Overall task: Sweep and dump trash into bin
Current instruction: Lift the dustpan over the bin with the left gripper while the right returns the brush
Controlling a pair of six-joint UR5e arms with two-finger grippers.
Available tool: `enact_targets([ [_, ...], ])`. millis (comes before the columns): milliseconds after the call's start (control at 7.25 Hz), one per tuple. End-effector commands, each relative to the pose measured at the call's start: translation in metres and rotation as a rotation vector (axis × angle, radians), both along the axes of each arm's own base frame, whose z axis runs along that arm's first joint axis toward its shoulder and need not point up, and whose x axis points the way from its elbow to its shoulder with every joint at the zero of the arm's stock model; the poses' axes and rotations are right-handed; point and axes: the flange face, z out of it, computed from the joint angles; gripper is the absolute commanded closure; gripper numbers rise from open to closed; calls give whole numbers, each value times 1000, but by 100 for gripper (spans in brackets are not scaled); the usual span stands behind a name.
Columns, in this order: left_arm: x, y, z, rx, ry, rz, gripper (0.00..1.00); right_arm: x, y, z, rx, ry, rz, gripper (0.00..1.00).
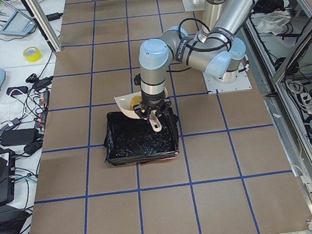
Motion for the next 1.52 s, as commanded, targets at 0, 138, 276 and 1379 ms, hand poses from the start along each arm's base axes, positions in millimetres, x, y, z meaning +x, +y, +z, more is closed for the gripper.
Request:
enact_targets([
  [0,24,3,23,12,-257,-58,100,-67,-7,-39,-8,50,-75,100],
  [138,27,2,24,21,-343,-127,100,-95,-6,-61,-17,41,-90,100],
  [276,29,2,16,16,-411,-133,100,-110,-2,-76,-47,56,-99,100],
  [1379,-90,-94,32,-107,-709,-316,100,-134,27,-116,-16,32,-32,100],
])
